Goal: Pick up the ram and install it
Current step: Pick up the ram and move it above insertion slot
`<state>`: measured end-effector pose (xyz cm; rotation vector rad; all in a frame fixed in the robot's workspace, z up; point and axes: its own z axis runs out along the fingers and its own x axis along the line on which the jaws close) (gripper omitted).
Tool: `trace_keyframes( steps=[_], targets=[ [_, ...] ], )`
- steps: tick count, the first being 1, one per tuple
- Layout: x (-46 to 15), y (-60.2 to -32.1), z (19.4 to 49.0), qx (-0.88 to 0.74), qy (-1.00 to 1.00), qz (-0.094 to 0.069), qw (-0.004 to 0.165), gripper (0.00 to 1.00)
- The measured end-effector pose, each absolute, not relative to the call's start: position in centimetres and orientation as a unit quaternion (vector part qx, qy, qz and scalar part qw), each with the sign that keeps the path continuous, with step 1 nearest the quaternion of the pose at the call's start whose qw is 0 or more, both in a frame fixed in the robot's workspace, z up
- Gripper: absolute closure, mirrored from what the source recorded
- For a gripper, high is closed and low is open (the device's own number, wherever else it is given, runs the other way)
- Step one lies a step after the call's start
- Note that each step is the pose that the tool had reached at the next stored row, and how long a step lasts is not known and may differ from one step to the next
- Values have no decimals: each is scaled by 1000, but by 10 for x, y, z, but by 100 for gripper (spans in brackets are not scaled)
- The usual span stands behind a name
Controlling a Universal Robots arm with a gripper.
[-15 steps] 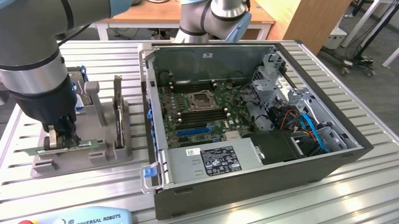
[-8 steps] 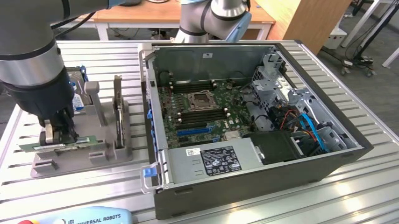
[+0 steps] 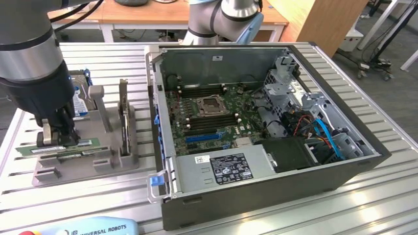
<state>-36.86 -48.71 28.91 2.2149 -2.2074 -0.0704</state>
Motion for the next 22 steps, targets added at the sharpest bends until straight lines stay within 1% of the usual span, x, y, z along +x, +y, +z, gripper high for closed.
trace_keyframes(
  steps=[15,16,18,22],
  targets=[
    [-369,-487,313,708,-706,-22,7,89],
    [-369,-487,318,708,-706,-22,7,89],
    [-369,-487,338,708,-706,-22,7,89],
    [-369,-487,346,708,-706,-22,7,89]
  ],
)
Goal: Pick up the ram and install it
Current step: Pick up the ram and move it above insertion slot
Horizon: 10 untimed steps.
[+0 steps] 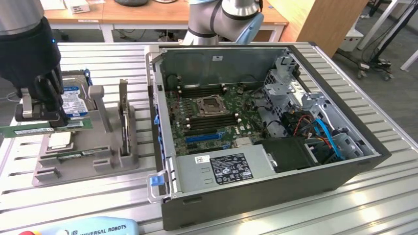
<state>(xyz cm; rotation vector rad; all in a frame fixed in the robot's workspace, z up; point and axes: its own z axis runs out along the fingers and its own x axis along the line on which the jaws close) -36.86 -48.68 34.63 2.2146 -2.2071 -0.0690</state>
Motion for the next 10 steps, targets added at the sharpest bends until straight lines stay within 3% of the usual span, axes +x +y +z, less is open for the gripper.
trace_keyframes(
  steps=[10],
  targets=[
    [-369,-487,360,708,-706,-22,7,89]
  ],
)
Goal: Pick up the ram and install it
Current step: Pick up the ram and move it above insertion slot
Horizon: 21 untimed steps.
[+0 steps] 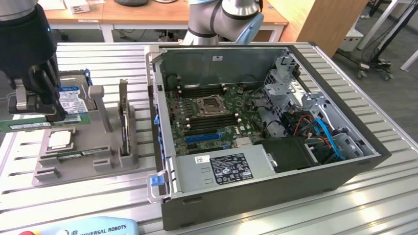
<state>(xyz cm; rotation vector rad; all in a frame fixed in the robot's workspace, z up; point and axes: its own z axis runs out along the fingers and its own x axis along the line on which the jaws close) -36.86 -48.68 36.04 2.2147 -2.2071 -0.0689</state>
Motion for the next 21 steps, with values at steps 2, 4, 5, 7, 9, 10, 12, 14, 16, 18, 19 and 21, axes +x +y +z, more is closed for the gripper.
trace_keyframes(
  steps=[2,4,5,7,9,10,12,14,16,18,19,21],
  targets=[
    [-369,-487,363,708,-706,-22,7,89],
    [-369,-487,367,708,-706,-22,7,89],
    [-369,-487,369,708,-706,-22,7,89],
    [-369,-487,372,708,-706,-22,7,89],
    [-369,-487,376,708,-706,-22,7,89],
    [-369,-487,378,708,-706,-22,7,89],
    [-369,-487,381,708,-706,-22,7,89],
    [-369,-487,385,708,-706,-22,7,89],
    [-369,-487,389,708,-706,-22,7,89],
    [-369,-487,392,708,-706,-22,7,89],
    [-369,-487,394,708,-706,-22,7,89],
    [-369,-487,396,708,-706,-22,7,89]
  ],
)
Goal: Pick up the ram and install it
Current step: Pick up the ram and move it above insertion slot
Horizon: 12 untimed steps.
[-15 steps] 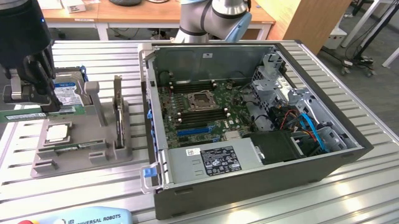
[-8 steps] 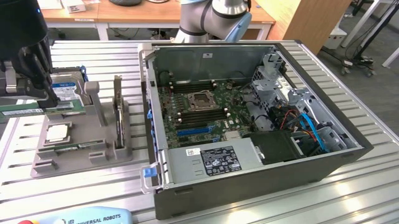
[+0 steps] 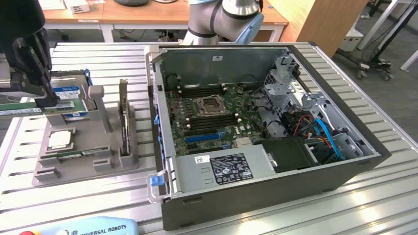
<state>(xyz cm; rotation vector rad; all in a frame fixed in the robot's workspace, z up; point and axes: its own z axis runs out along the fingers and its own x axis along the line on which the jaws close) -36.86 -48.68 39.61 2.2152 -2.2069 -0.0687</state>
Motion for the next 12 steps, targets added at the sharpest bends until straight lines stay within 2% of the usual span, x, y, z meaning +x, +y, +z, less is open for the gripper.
trace_keyframes(
  steps=[12],
  targets=[
    [-369,-487,411,708,-706,-22,7,89]
  ],
)
